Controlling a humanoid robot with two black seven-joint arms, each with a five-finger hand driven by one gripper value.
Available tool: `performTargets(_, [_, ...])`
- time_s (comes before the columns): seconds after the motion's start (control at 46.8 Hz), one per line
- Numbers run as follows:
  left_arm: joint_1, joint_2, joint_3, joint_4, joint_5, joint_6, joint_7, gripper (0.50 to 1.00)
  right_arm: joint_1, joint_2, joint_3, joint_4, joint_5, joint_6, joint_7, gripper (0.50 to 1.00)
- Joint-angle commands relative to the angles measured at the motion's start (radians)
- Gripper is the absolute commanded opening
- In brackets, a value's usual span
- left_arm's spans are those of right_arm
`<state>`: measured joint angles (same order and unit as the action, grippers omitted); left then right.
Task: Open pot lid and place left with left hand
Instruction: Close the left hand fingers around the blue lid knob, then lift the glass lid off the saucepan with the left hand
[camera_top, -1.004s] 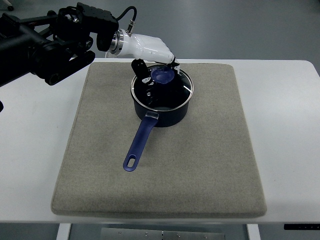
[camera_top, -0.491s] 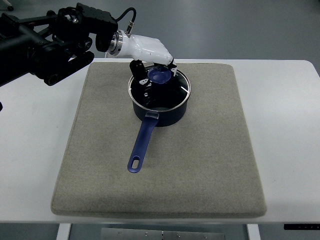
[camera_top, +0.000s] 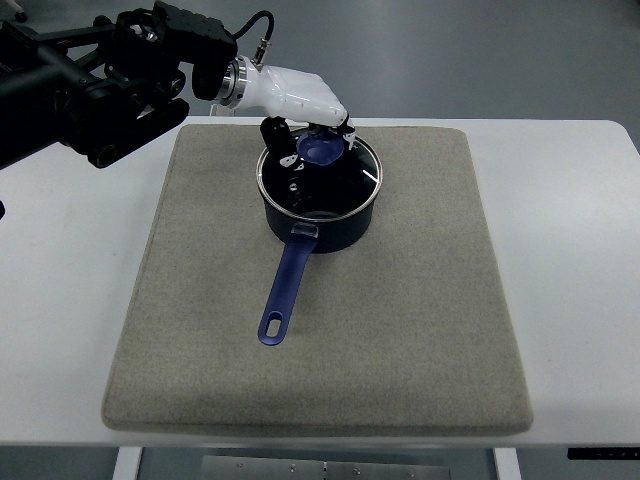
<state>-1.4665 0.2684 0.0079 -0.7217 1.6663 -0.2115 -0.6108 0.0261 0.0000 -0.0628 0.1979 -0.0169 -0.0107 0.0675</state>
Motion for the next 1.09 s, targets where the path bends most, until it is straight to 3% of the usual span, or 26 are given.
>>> performTargets(0.0, [-0.002, -0.001, -0.002, 0.001, -0.010, 0.000, 0.000, 0.500, 0.000, 0.000, 0.001, 0.000, 0.000, 0.000, 0.000, 0.917])
performTargets(0.47, [-0.048, 0.032, -0.017, 0.027, -0.072, 0.003, 0.000, 0.500, 0.000, 0.000, 0.000, 0.000, 0.000, 0.000, 0.000, 0.917])
performTargets(0.705, [-0.075, 0.155, -0.019, 0.045, -0.091, 0.003, 0.000, 0.500, 0.000, 0.000, 0.000, 0.000, 0.000, 0.000, 0.000, 0.917])
performTargets(1.068, [-0.038, 0.337, 0.000, -0.010, -0.097, 0.001, 0.000, 0.500, 0.000, 0.000, 0.000, 0.000, 0.000, 0.000, 0.000, 0.917])
